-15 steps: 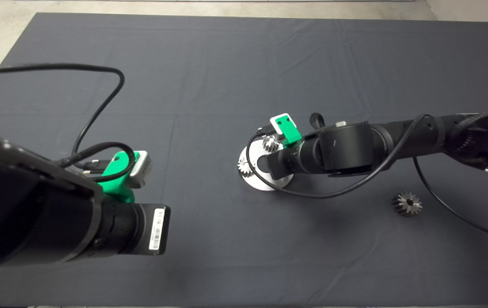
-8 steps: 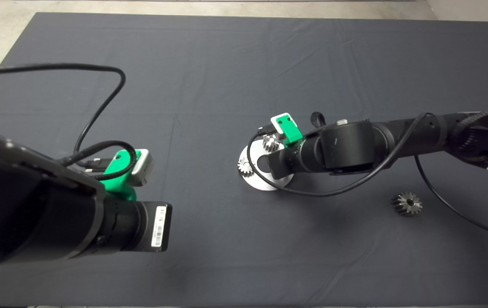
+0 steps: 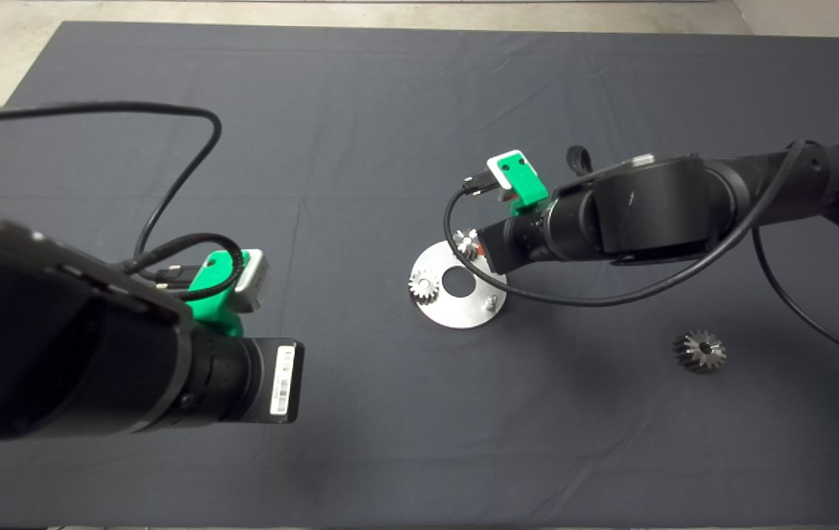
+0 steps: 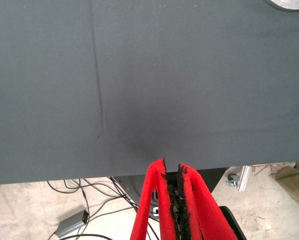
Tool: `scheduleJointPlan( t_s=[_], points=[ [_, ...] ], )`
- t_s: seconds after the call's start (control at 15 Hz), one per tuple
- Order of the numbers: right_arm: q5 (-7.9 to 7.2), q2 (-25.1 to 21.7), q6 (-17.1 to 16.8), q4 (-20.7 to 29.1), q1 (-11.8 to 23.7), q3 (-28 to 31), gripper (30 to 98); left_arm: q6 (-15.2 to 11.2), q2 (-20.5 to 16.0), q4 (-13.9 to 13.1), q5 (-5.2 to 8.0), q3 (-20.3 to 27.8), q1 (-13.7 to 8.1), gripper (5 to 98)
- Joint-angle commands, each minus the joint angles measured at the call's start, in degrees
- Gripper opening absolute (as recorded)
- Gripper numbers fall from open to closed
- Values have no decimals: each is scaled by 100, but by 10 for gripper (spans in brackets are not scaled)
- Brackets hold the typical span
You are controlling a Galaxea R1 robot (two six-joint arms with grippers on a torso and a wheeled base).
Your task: Remove an incorrectly installed larger gear and replace it with the correct smaller gear
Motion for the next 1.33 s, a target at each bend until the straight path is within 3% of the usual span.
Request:
scheduleJointPlan(
  t_s=[0.0, 0.33, 0.67, 0.87, 1.07, 1.27],
  points=[
    [-480, 21, 61, 126, 202, 110, 349, -22, 58, 80, 404, -37, -25, 53],
    [-488, 104, 61, 82, -82, 84, 349, -22, 49, 317, 404, -28, 318, 53],
    [-505, 337, 61, -1, -405, -154, 349, -22, 32, 331, 413, -28, 318, 53],
    [-514, 425, 53, -442, -405, -110, 349, -22, 23, 335, 413, -28, 318, 53],
    [-514, 365, 61, -513, -405, 20, 349, -22, 23, 352, 413, -28, 318, 53],
    [-514, -36, 61, -934, -405, 658, 350, -22, 41, 370, 413, -28, 318, 53]
  ],
)
